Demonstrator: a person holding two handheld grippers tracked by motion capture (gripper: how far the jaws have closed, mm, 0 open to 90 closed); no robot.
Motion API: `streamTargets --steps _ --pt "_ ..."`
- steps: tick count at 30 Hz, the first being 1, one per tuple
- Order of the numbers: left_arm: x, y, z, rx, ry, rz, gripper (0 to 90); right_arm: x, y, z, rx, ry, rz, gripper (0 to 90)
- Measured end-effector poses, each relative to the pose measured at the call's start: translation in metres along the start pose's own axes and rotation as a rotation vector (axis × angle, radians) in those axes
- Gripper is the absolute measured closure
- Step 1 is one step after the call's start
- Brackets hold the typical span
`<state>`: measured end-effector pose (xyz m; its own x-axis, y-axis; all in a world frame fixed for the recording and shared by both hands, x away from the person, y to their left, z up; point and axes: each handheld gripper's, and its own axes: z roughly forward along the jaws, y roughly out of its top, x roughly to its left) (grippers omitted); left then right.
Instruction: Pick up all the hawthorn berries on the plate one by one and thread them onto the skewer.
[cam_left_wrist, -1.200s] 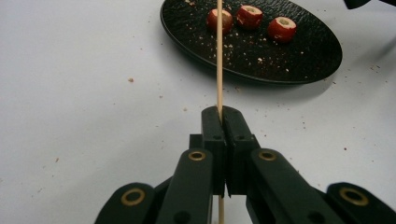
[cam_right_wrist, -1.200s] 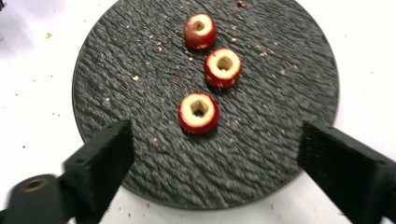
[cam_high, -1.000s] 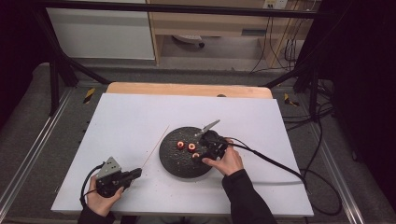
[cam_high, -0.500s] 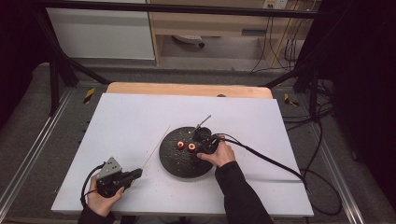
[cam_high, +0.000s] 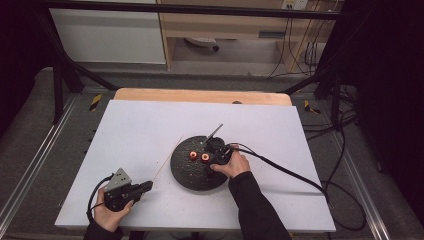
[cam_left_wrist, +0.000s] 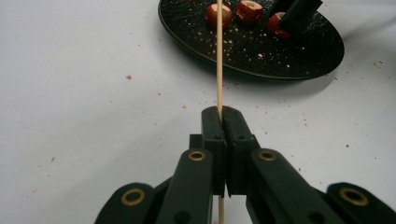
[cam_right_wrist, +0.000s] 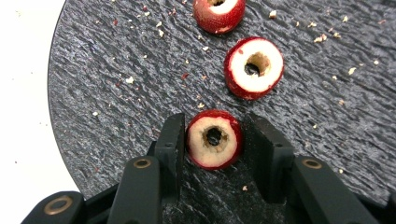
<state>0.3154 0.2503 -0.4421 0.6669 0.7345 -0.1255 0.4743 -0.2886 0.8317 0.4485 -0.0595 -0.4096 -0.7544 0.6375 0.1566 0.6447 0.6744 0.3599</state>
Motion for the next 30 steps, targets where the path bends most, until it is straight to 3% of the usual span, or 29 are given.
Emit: streamTargets --steps 4,9,12,15,17,30 --pt "0.0 0.0 0.0 -0.002 0.0 0.001 88.2 0.0 0.0 -0.002 0.002 0.007 0.015 60.7" --pt "-0.001 0.0 -0.001 -0.005 0.001 0.003 88.2 0.001 -0.002 -0.013 -0.059 0.025 0.029 60.8" --pt "-0.001 0.0 -0.001 -0.007 0.003 0.003 88.2 0.003 -0.003 -0.022 -0.118 0.03 0.058 60.9" --pt "-0.001 0.0 -0.001 -0.009 0.006 0.003 88.2 0.004 -0.005 -0.027 -0.143 0.025 0.056 60.9" --pt "-0.001 0.0 -0.001 -0.011 0.006 0.003 88.2 0.007 -0.007 -0.032 -0.19 0.028 0.065 60.9" --pt "-0.001 0.0 0.0 -0.01 0.007 0.002 88.2 0.011 -0.02 -0.043 -0.394 0.068 0.103 61.0"
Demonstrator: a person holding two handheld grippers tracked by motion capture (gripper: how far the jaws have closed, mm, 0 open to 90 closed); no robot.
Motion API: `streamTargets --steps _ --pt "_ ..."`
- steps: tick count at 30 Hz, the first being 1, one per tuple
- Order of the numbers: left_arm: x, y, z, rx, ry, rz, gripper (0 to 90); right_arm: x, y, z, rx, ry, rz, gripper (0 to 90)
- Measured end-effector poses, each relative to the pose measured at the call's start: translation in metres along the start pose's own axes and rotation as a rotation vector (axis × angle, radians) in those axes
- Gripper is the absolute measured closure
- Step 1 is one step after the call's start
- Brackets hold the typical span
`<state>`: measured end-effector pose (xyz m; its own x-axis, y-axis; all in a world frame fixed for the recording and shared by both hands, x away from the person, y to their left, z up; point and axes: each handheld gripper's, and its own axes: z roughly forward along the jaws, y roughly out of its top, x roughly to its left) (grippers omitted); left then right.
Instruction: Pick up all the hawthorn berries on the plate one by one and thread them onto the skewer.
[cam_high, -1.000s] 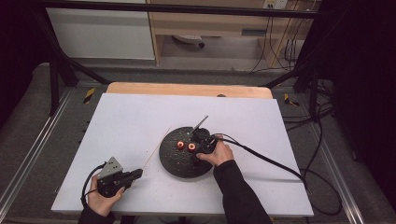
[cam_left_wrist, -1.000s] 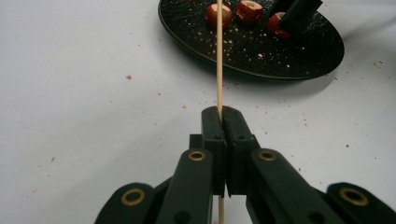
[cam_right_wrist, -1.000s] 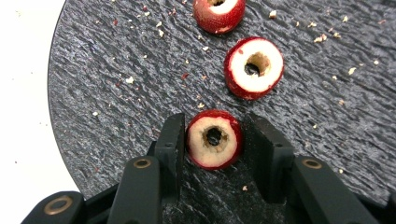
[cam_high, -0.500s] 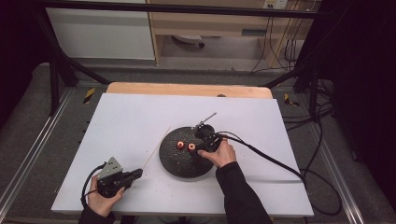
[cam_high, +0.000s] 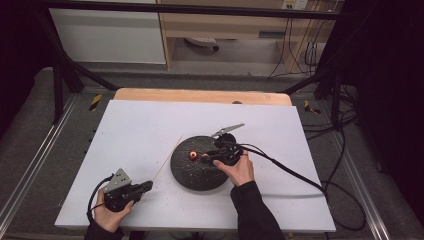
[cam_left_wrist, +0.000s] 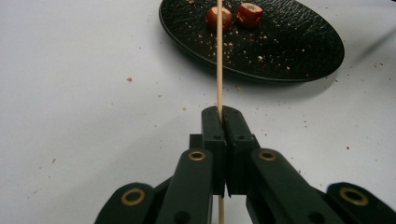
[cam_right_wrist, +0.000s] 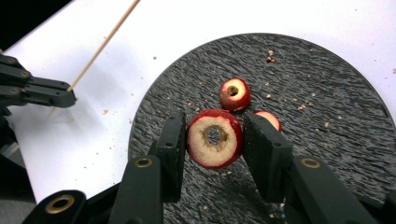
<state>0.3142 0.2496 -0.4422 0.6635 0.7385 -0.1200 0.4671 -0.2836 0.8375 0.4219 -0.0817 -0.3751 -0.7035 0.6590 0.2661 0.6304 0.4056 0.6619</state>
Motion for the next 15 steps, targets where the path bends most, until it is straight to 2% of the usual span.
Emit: streamTargets --steps 3,4,5,9,10,11,15 --pt "0.0 0.0 0.0 -0.003 0.001 -0.001 88.2 0.0 -0.005 -0.002 -0.048 0.014 0.018 61.0" --pt "0.0 0.0 0.0 -0.003 0.0 -0.001 88.2 0.0 -0.008 -0.003 -0.083 0.025 0.032 61.0" --pt "-0.001 0.0 0.0 -0.003 0.001 -0.001 88.2 0.0 -0.008 -0.003 -0.083 0.025 0.032 61.0" --pt "-0.001 0.0 0.0 -0.003 0.0 0.001 88.2 0.002 -0.015 -0.003 -0.157 0.039 0.059 61.0" --pt "-0.001 0.0 0.001 -0.003 0.0 0.001 88.2 0.002 -0.019 -0.002 -0.19 0.047 0.074 61.0" --pt "-0.001 0.0 0.001 -0.003 0.0 0.001 88.2 0.002 -0.019 -0.002 -0.19 0.047 0.074 61.0" --pt "-0.002 0.0 0.001 -0.005 0.0 0.0 88.2 0.003 -0.026 0.0 -0.259 0.071 0.118 61.1"
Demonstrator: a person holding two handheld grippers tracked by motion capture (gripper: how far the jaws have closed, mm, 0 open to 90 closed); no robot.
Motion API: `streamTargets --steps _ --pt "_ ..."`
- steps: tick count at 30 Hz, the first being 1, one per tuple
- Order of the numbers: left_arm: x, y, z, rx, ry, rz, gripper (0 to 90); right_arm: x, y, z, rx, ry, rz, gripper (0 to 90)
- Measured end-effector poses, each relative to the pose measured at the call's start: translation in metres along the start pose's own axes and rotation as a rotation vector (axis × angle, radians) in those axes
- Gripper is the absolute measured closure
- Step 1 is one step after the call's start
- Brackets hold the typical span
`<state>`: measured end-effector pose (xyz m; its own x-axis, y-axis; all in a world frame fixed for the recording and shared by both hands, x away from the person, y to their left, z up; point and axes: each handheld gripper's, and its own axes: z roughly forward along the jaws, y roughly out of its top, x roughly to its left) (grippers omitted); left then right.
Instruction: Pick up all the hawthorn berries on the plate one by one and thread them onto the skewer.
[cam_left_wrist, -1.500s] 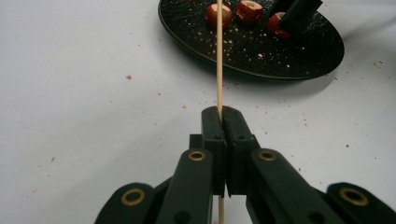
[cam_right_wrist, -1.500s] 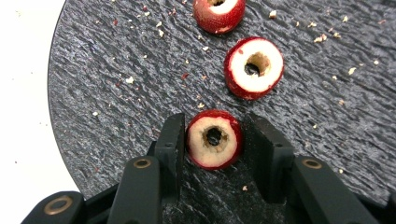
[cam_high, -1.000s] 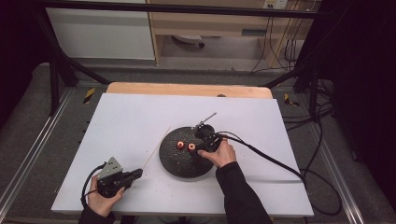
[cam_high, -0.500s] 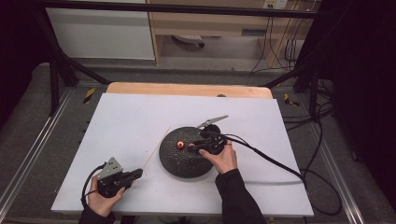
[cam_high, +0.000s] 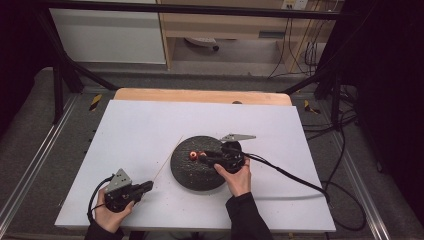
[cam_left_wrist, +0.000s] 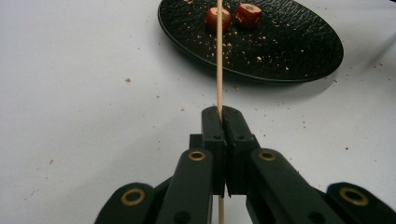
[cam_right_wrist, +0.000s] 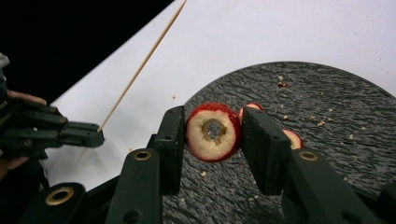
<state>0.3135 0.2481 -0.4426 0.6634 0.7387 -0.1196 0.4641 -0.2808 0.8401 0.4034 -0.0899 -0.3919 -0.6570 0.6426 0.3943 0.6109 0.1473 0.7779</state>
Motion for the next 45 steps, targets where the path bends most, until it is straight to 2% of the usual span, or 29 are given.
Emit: streamTargets --steps 4,6,10,15,17,18,35,42,45 --pt "-0.001 0.0 0.0 -0.003 0.001 -0.001 88.2 0.002 -0.007 0.001 -0.089 0.021 0.043 61.2" --pt "-0.001 0.0 0.0 -0.005 0.002 -0.002 88.2 0.003 -0.007 0.002 -0.103 0.018 0.044 61.1" --pt "-0.001 0.0 0.0 -0.007 0.004 -0.001 88.2 0.006 -0.01 0.005 -0.167 0.034 0.082 61.1" --pt "-0.002 0.0 0.0 -0.01 0.005 -0.001 88.2 0.007 -0.011 0.009 -0.217 0.041 0.115 61.1" --pt "-0.002 0.0 0.0 -0.011 0.006 -0.004 88.2 0.008 -0.011 0.011 -0.263 0.042 0.129 61.1" --pt "-0.002 0.0 0.0 -0.012 0.006 -0.004 88.2 0.008 -0.011 0.011 -0.263 0.042 0.129 61.1" --pt "-0.004 0.001 -0.001 -0.034 0.007 -0.005 88.2 0.009 -0.008 0.017 -0.48 0.058 0.214 61.2" --pt "-0.004 0.001 -0.001 -0.036 0.008 -0.009 88.2 0.005 -0.006 0.022 -0.532 0.052 0.237 61.2" --pt "-0.005 0.001 0.0 -0.035 0.006 -0.009 88.2 0.004 -0.006 0.024 -0.539 0.053 0.241 61.2"
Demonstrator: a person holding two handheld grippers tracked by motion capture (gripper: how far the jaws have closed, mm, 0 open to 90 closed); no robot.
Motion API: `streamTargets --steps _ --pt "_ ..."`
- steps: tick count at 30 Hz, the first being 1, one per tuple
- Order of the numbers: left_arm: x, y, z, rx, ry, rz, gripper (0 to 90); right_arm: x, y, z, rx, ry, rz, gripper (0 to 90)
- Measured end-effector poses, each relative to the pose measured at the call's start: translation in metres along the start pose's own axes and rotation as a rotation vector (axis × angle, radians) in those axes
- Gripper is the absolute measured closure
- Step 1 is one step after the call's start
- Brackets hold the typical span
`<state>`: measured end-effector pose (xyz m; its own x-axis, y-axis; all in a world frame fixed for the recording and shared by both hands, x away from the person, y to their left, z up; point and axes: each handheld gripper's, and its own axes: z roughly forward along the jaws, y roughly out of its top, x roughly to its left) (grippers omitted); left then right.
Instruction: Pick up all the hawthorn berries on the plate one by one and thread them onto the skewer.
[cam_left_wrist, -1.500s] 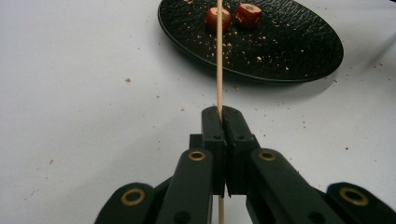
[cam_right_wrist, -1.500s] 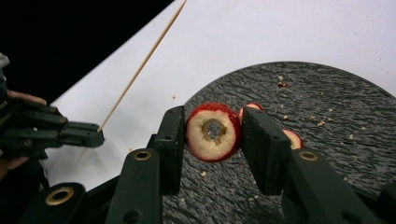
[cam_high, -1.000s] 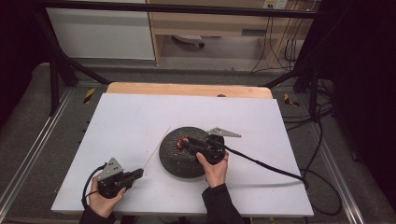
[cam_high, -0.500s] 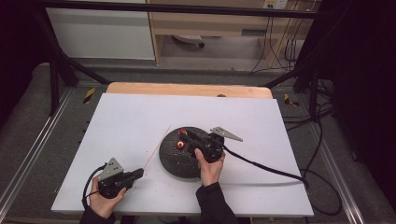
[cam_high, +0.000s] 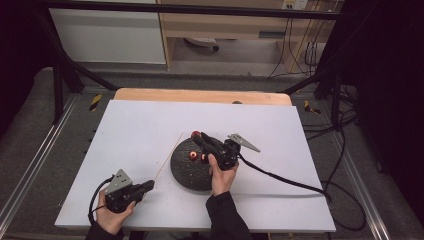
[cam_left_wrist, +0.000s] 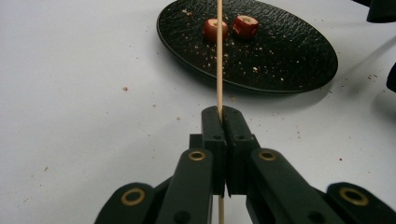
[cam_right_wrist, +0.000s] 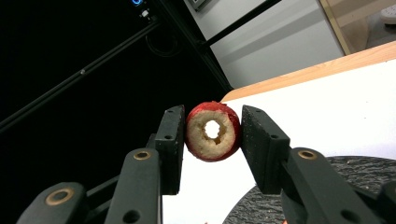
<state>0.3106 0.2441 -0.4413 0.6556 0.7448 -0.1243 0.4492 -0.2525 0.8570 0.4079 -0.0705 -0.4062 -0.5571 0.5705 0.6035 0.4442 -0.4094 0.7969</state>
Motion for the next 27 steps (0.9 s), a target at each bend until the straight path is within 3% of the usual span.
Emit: streamTargets --steps 12,27 --pt "0.0 0.0 0.001 -0.006 -0.004 -0.008 88.1 -0.006 0.005 0.009 -0.076 0.011 0.059 61.2" --pt "-0.007 0.002 0.007 -0.013 -0.032 -0.025 88.2 -0.008 0.0 0.016 -0.118 0.014 0.085 61.3"
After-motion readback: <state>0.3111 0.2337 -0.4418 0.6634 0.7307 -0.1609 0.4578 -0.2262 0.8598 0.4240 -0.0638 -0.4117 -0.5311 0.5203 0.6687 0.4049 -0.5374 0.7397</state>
